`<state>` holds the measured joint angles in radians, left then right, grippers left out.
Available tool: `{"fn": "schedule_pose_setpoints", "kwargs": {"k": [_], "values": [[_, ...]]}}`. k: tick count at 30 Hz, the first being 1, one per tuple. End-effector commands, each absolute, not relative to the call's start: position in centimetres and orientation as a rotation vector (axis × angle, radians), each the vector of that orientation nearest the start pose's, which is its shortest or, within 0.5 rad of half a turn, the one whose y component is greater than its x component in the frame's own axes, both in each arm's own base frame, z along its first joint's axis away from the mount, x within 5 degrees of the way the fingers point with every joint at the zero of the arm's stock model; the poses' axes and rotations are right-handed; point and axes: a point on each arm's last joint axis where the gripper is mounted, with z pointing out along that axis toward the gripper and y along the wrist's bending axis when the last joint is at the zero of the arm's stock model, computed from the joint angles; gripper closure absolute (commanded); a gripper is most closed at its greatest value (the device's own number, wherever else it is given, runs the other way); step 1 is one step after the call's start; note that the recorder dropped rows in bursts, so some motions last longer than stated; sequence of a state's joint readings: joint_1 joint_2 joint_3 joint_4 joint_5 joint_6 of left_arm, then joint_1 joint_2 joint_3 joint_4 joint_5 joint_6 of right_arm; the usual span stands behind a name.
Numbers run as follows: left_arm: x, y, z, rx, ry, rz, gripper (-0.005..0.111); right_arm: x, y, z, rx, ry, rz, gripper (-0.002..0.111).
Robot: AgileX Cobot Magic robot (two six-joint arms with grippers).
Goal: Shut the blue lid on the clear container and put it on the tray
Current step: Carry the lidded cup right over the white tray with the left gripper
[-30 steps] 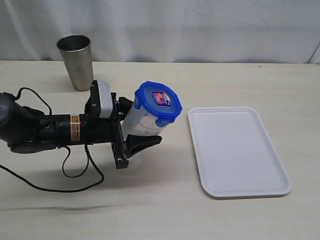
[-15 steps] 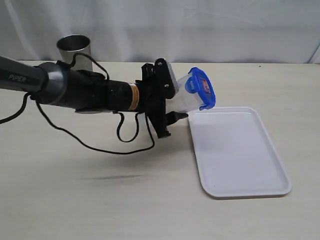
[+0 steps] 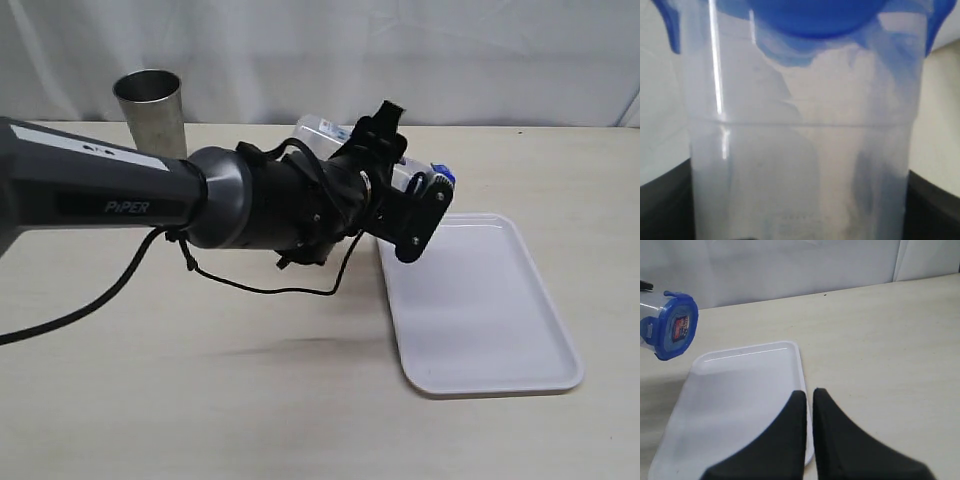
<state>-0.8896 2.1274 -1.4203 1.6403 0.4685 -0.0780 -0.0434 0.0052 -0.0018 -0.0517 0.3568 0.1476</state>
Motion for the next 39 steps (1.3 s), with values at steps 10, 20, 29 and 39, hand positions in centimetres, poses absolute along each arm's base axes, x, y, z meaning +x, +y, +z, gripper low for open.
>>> {"fn": "schedule_pose_setpoints", "kwargs": {"k": [10, 20, 29, 39], "values": [[30.3, -35.5, 17.9, 2.129, 0.687, 1.179, 0.107, 5.3, -0.4, 18.1, 0.142, 1.830, 0.016, 0.104], [29.8, -35.7, 17.9, 2.137, 0.693, 1.191, 0.107, 5.3, -0.4, 18.1, 0.142, 1.830, 0.016, 0.104], [29.7, -35.3, 17.4, 2.139, 0.831, 1.135, 0.107, 5.3, -0.4, 18.1, 0.142, 1.830, 0.016, 0.104], [29.3, -35.9, 17.0, 2.096, 0.916, 0.964, 0.107, 5.3, -0.4, 18.1, 0.142, 1.830, 0.016, 0.104]]}}
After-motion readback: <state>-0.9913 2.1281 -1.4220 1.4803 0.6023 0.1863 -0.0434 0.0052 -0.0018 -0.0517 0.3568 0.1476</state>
